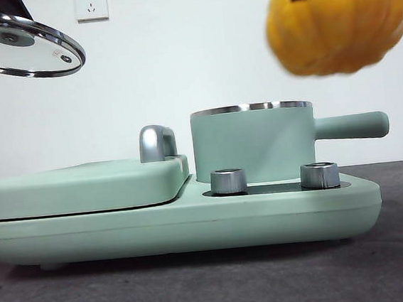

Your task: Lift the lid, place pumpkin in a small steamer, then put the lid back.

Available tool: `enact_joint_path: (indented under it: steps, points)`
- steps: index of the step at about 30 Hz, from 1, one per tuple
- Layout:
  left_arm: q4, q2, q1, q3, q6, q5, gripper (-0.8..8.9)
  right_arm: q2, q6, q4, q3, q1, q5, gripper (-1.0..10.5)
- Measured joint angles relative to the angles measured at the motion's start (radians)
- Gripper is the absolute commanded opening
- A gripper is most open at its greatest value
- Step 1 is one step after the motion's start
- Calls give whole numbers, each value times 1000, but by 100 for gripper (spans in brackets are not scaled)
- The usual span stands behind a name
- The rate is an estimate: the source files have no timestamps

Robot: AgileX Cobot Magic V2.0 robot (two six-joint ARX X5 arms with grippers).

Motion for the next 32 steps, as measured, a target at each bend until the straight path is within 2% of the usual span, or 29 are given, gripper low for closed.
enact_joint_path:
  steps: [9, 14, 22, 32]
  points:
    - [0, 0, 0, 0, 0, 0, 11, 131, -114, -65, 232, -143, 70, 377]
    - [0, 0, 0, 0, 0, 0, 11, 252, -184, -63, 378, -197, 77, 377]
    - [0, 0, 0, 0, 0, 0, 11, 435, -267, 31, 533, -219, 103, 377]
    - [0, 0, 0, 0, 0, 0, 11, 581, -319, 159, 550, -220, 103, 377]
